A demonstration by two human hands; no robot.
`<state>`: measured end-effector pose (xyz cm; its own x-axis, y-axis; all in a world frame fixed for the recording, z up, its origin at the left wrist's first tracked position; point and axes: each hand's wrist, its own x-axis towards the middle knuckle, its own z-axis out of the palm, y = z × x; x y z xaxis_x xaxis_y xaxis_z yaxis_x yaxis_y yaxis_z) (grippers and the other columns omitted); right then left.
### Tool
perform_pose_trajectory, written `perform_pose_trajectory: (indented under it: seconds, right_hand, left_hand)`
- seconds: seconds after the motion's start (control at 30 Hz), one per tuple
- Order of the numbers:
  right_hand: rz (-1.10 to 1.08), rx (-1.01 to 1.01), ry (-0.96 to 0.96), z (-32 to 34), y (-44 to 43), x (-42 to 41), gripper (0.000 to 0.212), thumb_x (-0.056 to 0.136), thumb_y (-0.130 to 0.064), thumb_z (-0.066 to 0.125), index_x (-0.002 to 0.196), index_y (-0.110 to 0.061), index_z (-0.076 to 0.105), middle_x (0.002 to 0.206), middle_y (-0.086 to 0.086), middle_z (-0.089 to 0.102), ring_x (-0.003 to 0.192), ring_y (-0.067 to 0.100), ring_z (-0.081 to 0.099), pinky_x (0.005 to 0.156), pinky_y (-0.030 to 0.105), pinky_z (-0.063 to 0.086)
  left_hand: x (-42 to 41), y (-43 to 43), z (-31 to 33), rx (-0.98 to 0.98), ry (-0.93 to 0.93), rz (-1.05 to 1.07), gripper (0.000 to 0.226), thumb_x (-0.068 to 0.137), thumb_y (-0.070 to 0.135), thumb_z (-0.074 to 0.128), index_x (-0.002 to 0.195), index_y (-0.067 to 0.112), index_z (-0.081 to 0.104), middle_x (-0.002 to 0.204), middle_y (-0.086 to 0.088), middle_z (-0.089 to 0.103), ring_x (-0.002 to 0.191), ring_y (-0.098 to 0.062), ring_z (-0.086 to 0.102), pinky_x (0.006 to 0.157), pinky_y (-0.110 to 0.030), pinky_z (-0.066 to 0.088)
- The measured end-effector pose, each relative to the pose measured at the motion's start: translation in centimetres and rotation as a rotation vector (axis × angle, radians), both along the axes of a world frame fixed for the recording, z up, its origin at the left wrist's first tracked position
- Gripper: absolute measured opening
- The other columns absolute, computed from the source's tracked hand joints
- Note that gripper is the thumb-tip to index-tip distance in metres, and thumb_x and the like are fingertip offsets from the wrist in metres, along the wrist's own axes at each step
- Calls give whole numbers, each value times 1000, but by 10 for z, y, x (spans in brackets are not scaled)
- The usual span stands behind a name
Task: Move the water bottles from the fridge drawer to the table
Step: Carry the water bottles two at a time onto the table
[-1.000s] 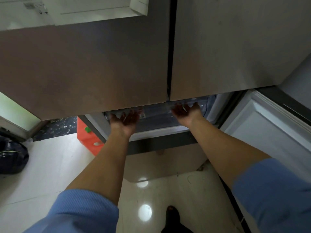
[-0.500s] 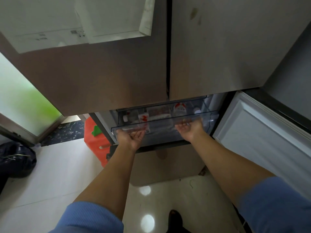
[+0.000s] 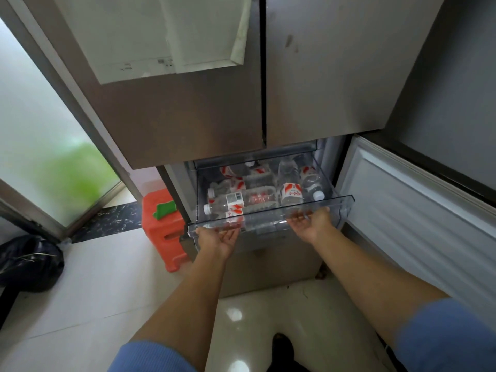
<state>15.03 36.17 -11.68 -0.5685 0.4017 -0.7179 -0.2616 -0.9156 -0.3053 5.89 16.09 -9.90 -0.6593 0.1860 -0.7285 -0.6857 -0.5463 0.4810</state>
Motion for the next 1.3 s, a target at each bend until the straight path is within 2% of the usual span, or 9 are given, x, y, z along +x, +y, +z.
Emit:
perform_pose_trajectory:
  seconds: [0.13,0.27,0.4,0.57,0.7,0.87,1.07,1.17,1.3]
  right_hand:
    - [4,-26,8,1,-7,22,56,96,-63,24,74,-14,39,67,8,46,58,17,46,60,38,50]
    - [27,-4,-3,-7,-9,34,56,97,-61,24,76,-13,40,70,10,47,63,20,50,67,44,50]
    - [29,13,-1,-14,-7,35,54,97,-61,25,79,-13,41,70,10,49,64,21,52,93,47,51]
    - [85,118,-50,-18,-8,38,59,98,-59,23,92,-7,50,84,16,62,80,27,64,91,47,52]
    - [262,314,-247,-20,-5,52,61,99,-56,27,107,-5,57,102,21,67,96,34,66,81,45,55]
    - [611,777,-517,2,-3,70,37,100,-40,45,100,-6,61,97,16,69,85,27,67,72,38,57]
    - [627,1345,-589,39,15,31,23,94,-28,60,80,-11,65,79,10,70,70,22,68,70,38,58]
    - [775,1561,-648,44,27,1,19,90,-31,64,80,-15,65,79,1,69,78,20,66,72,34,52]
    - [1068,1661,-640,33,31,-33,18,87,-32,68,97,-17,69,95,-2,68,90,17,63,85,36,53]
  left_hand:
    - [19,-12,-2,3,-32,-15,55,104,40,18,135,-1,36,136,-31,44,124,-45,49,107,-52,39]
    - [32,-19,-2,47,-34,-59,35,103,25,25,105,-3,46,135,-31,46,122,-46,51,107,-52,40]
    - [32,-20,-1,57,-20,-58,37,103,25,20,117,-4,38,134,-31,46,122,-47,50,109,-51,38]
    - [27,-20,-13,-26,28,-100,46,104,30,16,123,-2,41,118,-30,53,105,-42,59,101,-46,46]
    - [22,-32,-26,-317,110,-307,39,104,31,21,97,3,48,75,-15,49,60,-24,47,67,-38,50]
    - [19,-50,-8,-765,455,-563,18,96,11,46,83,3,55,70,-16,59,57,-26,57,55,-35,49]
    - [-7,-40,14,-1248,986,-776,12,89,16,60,81,9,66,76,-6,68,70,-22,64,69,-33,54]
    - [-24,-24,13,-1349,1030,-940,10,87,14,60,88,6,67,83,-9,68,78,-25,65,76,-35,55]
    - [-51,-9,3,-1374,883,-1307,21,88,23,64,88,2,62,89,-17,66,83,-29,65,86,-41,54]
